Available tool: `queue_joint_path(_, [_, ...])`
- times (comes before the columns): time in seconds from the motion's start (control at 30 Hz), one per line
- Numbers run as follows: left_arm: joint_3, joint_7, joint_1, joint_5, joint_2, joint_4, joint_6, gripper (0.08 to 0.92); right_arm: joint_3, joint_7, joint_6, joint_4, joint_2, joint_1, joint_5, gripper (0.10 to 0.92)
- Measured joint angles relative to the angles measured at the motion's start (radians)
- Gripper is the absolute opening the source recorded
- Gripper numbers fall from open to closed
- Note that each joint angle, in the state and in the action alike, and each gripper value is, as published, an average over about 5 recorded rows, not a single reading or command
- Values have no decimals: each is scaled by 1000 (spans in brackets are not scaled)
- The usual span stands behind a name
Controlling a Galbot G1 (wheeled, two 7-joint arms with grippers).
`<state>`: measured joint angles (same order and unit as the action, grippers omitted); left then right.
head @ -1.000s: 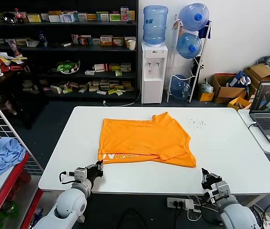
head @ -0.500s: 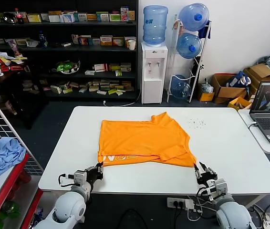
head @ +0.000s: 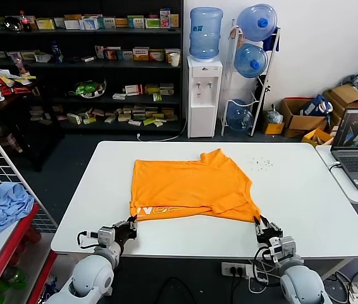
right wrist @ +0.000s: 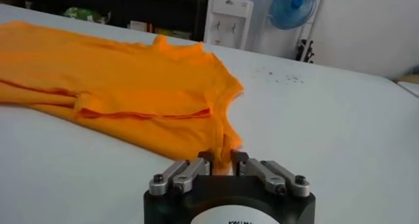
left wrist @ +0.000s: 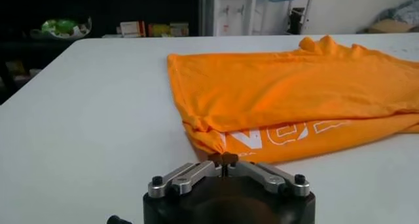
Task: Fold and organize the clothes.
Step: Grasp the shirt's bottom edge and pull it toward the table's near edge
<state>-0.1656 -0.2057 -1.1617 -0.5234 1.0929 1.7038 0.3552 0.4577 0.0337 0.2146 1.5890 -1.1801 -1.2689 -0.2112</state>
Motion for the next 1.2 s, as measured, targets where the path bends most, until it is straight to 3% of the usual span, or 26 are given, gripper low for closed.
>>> queue_joint_path(0.1, [-2, -1, -5, 0, -4, 6, -1, 99, 3, -2, 4, 1, 3, -3, 4, 124])
queue_joint_path(1.2, [-15, -29, -200, -7, -112, 213, 37, 104, 65, -74, 190, 340, 138, -288, 18, 128])
